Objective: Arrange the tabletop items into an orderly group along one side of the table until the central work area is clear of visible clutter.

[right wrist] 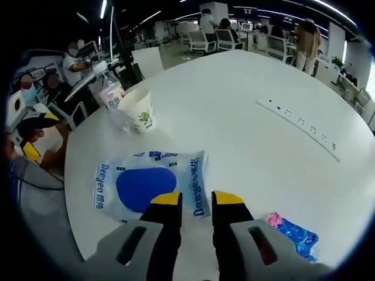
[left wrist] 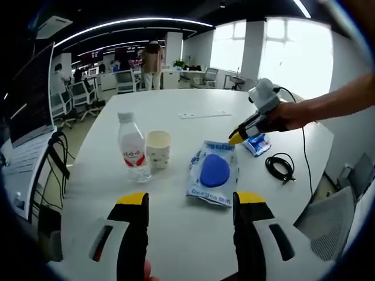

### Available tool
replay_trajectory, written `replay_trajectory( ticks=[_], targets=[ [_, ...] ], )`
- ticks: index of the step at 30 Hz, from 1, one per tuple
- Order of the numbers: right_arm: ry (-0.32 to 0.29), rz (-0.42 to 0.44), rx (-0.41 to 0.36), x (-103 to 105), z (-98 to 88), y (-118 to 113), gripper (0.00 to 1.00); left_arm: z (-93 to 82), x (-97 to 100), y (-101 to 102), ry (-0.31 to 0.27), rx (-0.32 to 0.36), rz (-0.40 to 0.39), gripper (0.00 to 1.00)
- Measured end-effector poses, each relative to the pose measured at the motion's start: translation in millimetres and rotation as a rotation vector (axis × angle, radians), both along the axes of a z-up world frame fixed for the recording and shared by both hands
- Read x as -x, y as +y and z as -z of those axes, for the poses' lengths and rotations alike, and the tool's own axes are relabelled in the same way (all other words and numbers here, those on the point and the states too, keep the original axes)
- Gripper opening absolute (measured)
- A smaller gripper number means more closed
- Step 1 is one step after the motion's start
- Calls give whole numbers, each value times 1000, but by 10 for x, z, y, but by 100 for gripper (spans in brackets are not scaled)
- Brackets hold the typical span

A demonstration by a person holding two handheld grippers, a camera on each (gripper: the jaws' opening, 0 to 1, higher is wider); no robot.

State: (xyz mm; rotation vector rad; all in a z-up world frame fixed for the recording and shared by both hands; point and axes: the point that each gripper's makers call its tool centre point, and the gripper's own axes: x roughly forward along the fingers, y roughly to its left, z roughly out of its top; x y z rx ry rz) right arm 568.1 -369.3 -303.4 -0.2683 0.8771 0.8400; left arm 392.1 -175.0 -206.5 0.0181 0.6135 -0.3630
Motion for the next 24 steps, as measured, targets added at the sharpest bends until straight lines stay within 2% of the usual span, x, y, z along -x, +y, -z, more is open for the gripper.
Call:
replay_trajectory(
  ticks=[10,14,20,24],
  targets=[
    [29,-12,32,3,213,-32,17,52,34,12,15,-6,-11,58],
    [23,-34,55,51,231,-31,17,64,39,2,18,-4,-13,58],
    [7,-54,88,16,268,-76,5,86,37,-21,23,-3,-11,58],
    [14,-63,83,63,274,-77,4,99,22,-48,26,-2,-6,58]
  ],
)
